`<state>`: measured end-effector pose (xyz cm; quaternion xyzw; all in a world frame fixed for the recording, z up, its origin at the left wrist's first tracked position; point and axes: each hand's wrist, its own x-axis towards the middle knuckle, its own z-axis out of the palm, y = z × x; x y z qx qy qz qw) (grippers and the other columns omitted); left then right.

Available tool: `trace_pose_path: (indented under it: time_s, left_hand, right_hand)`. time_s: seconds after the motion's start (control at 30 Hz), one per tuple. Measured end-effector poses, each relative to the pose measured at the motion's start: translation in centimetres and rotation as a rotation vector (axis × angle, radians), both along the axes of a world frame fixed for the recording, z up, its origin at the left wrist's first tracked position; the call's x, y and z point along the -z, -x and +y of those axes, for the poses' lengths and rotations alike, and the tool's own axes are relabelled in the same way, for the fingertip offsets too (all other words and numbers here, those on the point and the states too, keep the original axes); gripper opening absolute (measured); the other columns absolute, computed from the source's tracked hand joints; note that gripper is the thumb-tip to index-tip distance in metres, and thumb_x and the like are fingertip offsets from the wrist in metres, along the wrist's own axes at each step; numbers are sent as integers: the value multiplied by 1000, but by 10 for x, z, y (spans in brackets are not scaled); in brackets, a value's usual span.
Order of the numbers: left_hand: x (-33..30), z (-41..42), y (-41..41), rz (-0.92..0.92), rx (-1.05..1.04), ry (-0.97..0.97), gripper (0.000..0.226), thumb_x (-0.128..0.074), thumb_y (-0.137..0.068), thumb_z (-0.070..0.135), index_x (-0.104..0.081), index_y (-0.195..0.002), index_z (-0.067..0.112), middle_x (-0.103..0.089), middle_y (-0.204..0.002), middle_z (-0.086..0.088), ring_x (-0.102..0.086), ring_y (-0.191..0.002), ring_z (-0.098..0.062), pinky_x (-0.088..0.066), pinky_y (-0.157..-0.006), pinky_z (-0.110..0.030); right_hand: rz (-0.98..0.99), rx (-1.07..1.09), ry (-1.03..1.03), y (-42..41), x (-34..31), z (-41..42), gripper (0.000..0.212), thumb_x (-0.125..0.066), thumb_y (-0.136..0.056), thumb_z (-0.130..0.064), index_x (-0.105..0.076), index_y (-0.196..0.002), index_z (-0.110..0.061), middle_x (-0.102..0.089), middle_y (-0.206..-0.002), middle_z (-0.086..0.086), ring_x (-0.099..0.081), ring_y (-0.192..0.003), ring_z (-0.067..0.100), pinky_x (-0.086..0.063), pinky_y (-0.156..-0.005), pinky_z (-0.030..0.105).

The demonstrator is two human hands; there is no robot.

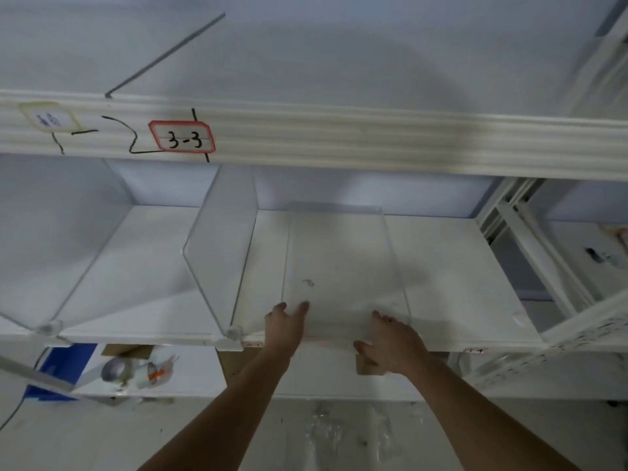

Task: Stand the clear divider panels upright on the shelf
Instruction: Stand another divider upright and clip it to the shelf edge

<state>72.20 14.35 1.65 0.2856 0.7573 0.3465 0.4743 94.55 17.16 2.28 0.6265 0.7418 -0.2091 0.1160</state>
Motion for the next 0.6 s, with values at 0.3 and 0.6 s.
trace_pose_path:
  time_s: [0.3,0.6]
  left_hand:
    - [-107,4,-39,-721,-398,-441,25,-52,-99,22,-69,-109,6,-65,-75,-6,-63,-66,-20,-55,-71,-34]
    - [-76,10,-75,102,618,-298,88,-65,-94,3,-19,-161,36,-33,-165,-2,-46,-144,-27,-46,-109,-32]
  right_hand:
    - [-138,-152,-211,-1,-62,22,87,-34,-88,-78,-38,-148,-16,-71,-119,9,-69,-102,29,-55,-86,38]
    - [178,-44,-196,-6,-111,26,39,-40,-103,-37,-50,-70,-18,-54,-66,-3,-55,-58,13,-43,-57,25]
